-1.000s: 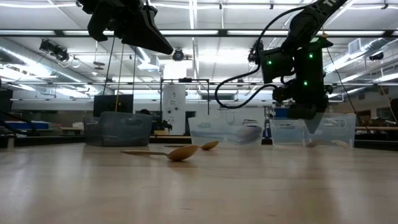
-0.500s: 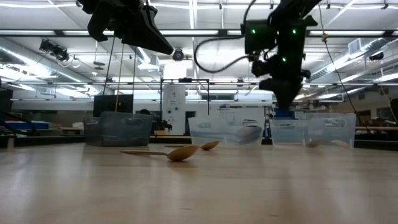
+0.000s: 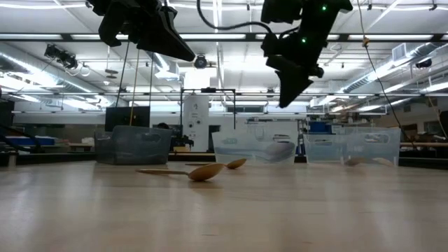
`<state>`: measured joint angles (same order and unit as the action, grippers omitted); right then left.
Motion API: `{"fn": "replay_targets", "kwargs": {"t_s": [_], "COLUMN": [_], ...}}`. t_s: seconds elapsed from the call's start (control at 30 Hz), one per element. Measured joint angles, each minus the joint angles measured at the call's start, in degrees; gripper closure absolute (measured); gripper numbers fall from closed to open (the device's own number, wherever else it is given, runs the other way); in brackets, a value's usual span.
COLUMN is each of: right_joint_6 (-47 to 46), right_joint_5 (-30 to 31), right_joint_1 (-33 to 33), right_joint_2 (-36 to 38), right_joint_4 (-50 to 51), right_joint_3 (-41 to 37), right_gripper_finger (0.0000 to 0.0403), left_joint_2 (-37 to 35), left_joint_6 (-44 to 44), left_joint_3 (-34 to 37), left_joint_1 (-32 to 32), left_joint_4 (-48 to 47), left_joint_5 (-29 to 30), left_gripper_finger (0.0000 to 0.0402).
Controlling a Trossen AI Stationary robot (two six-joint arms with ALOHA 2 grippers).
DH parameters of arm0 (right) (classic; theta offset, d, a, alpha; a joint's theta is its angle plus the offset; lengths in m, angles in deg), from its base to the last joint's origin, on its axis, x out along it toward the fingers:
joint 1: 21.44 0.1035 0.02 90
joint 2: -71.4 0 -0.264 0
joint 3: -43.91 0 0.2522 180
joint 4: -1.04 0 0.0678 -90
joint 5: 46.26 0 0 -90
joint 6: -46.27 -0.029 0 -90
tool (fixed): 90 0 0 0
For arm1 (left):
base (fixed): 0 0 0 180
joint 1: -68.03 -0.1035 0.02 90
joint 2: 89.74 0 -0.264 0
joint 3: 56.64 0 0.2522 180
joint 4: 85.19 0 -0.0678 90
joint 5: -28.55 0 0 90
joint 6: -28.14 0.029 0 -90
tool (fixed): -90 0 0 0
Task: Sort silverware by color (type)
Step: Put the gold spoon into the right transparent bin
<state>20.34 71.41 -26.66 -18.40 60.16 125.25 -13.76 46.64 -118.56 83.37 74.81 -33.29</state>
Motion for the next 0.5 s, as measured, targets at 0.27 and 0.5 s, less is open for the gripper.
{"fn": "replay_targets", "kwargs": {"t_s": [0.27, 0.5], "right_joint_6": [2.1, 3.9], "right_joint_5": [-4.7, -6.4], "right_joint_1": [1.1, 1.1], "right_joint_2": [0.0, 0.0], "right_joint_4": [-8.3, -14.1], "right_joint_3": [0.0, 0.0], "right_gripper_finger": [0.0331, 0.0331], "left_joint_2": [0.0, 0.0], "left_joint_6": [-0.2, -0.3], "left_joint_3": [0.0, 0.0], "left_joint_1": [0.0, 0.0], "left_joint_4": [0.0, 0.0], "left_joint_5": [0.0, 0.0], "left_gripper_finger": [0.0379, 0.0379]}}
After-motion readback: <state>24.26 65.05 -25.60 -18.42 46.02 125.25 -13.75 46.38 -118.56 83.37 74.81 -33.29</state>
